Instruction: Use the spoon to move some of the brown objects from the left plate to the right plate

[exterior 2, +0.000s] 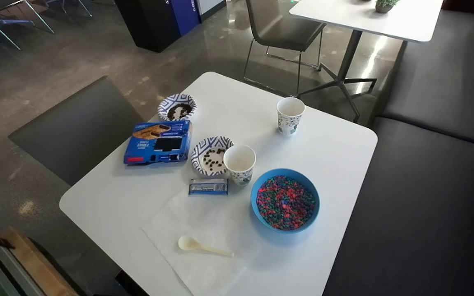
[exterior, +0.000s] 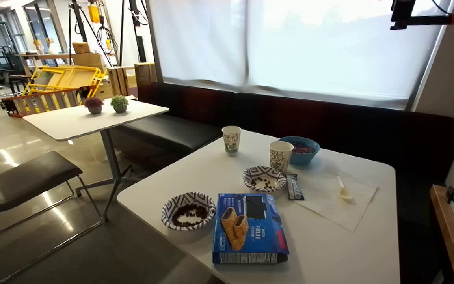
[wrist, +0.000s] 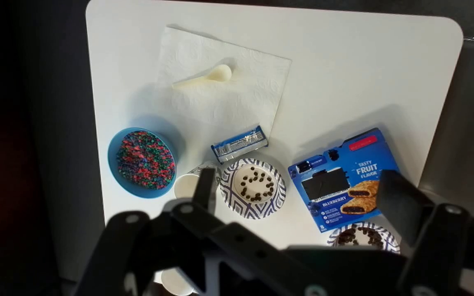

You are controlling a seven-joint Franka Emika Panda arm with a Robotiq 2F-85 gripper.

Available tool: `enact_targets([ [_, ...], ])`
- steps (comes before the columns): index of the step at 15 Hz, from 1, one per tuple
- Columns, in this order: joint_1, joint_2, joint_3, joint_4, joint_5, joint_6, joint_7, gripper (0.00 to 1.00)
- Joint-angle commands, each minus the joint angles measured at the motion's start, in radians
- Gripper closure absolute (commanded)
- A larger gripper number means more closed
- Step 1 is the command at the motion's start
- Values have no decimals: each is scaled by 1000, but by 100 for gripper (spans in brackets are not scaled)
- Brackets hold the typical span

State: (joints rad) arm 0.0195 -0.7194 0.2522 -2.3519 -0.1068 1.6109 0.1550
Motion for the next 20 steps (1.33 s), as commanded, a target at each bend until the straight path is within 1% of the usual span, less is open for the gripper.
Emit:
enact_targets([
  [1,30,7,-20,4,-14,-5,16,0],
  [5,26,19,-29,4,-4,-3,19,0],
  [7,17,46,-64,1,38,-2,30,0],
  [12,-45,87,-161,-62,78,30,114,0],
  [16,-110,96,-245,-161,129,123,161,0],
  [20,-196,96,-330,-289,168,290,176,0],
])
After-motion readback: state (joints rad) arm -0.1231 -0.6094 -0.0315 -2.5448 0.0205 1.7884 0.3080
